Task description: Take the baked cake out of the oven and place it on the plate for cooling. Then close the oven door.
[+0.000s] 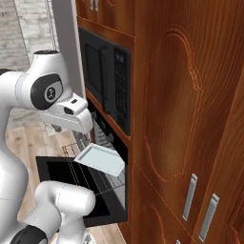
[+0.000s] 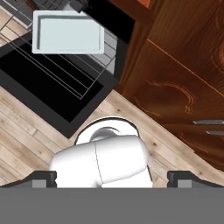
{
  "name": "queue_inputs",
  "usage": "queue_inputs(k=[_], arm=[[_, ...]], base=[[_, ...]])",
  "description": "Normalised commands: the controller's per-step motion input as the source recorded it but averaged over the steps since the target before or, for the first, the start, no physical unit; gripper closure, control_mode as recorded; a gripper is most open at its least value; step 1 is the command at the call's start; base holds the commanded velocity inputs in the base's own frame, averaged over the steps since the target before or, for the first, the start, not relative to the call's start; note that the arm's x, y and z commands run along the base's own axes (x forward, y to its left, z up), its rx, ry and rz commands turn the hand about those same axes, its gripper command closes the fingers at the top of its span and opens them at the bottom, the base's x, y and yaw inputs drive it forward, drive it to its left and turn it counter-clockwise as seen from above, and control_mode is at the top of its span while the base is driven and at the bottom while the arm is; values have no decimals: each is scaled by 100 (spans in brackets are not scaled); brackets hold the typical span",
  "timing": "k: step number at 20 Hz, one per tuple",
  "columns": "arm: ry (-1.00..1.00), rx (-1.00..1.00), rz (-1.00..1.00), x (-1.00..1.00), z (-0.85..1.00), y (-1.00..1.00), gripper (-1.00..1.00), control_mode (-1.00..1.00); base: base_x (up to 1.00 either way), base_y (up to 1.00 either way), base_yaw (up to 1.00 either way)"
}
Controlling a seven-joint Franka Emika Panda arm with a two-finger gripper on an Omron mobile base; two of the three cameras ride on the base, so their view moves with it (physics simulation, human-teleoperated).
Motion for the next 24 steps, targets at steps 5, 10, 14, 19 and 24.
queue_inputs(k=[5, 10, 14, 19, 24], arm=[[0, 0, 0, 0, 0, 0, -100, 100], [0, 0, 0, 0, 0, 0, -100, 100], [-2, 0, 0, -4, -2, 8, -100, -100], [-7, -8, 0, -24, -28, 69, -100, -100], [-7, -3, 0, -3, -32, 71, -100, -100]], base=[[40, -16, 0], [1, 0, 0], [0, 0, 0], [0, 0, 0], [0, 0, 0]])
